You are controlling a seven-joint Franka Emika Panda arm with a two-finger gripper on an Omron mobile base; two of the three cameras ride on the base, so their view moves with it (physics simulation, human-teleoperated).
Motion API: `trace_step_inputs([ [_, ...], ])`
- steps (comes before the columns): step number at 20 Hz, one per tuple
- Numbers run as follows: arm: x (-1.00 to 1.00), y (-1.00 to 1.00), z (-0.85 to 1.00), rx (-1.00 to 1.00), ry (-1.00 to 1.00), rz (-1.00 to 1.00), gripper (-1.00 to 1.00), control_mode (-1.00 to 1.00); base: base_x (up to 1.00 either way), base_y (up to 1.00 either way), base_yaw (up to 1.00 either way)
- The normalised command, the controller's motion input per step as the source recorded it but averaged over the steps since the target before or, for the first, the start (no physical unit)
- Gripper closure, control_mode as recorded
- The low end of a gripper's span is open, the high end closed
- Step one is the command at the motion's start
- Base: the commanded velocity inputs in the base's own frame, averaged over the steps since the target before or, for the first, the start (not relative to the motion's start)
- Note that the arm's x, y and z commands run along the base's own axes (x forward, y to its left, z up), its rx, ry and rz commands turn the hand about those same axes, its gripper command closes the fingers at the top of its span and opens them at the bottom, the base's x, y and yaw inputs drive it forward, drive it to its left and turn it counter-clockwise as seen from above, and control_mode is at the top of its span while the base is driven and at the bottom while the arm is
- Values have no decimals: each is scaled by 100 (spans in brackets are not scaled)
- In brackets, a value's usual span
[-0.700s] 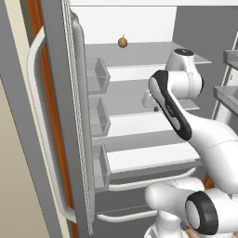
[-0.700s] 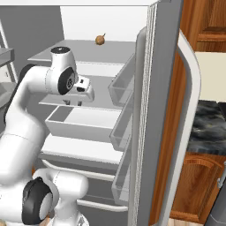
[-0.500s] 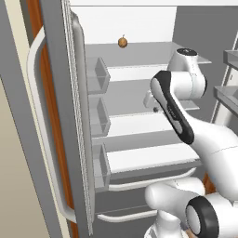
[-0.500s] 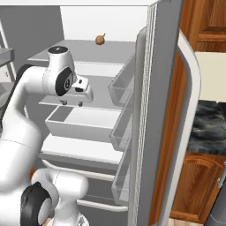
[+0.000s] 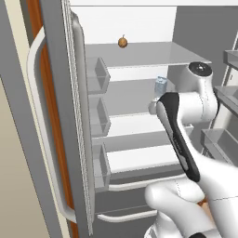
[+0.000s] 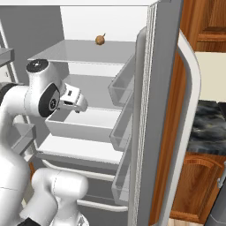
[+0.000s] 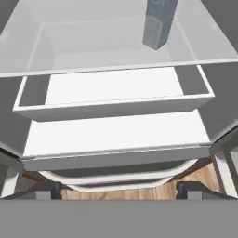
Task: Take out the milk from the fridge and place it on the tray on the counter. Then take the sugar cube near the tray and place it in the tray.
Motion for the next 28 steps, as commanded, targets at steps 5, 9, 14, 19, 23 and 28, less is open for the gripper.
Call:
trace_step_inputs([
  [5,-7,-4,15,-1,-2,-22,-100,-100,0,0,0],
  [9,0,-6,24,0,-2,-17,-100,-100,0,0,0],
  [14,8,-25,21,0,-1,-10,-100,-100,0,0,0],
  [19,27,-31,0,0,-4,-5,-100,-100,0,0,0],
  [23,41,-10,2,0,-11,-5,-100,-100,0,0,0],
  [28,17,0,0,0,-18,-10,-100,-100,0,0,0],
])
